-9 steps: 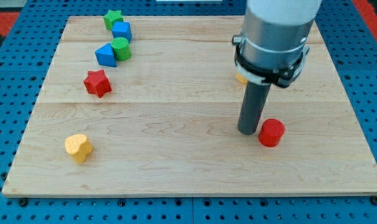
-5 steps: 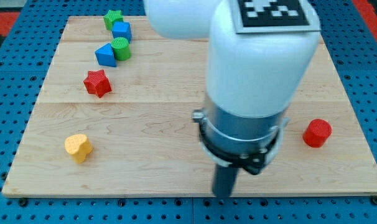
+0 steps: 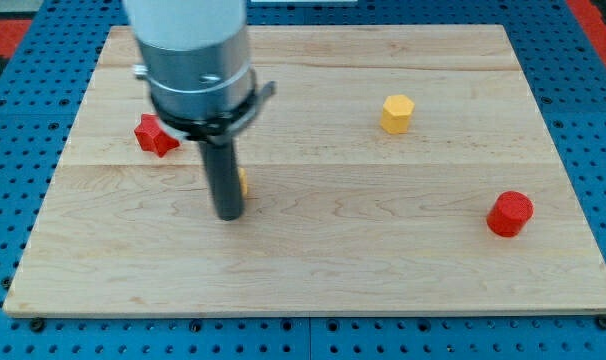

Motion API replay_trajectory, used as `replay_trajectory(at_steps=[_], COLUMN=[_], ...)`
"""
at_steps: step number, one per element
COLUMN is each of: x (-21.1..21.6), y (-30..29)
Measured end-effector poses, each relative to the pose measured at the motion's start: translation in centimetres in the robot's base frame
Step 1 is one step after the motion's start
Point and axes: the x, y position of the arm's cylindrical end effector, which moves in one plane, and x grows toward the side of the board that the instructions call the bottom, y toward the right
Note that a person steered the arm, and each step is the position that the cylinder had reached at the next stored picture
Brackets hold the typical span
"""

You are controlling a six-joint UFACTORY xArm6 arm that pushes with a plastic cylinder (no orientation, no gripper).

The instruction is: Push the yellow heart diagonally below the yellow hexagon

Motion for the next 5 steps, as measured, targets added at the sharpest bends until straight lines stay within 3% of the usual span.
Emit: replay_trajectory(at_steps=[1,2,4,5], x=[1.5,-3.6,-5.4,-6.0], y=[-9.0,-4.2,14.3,9.4])
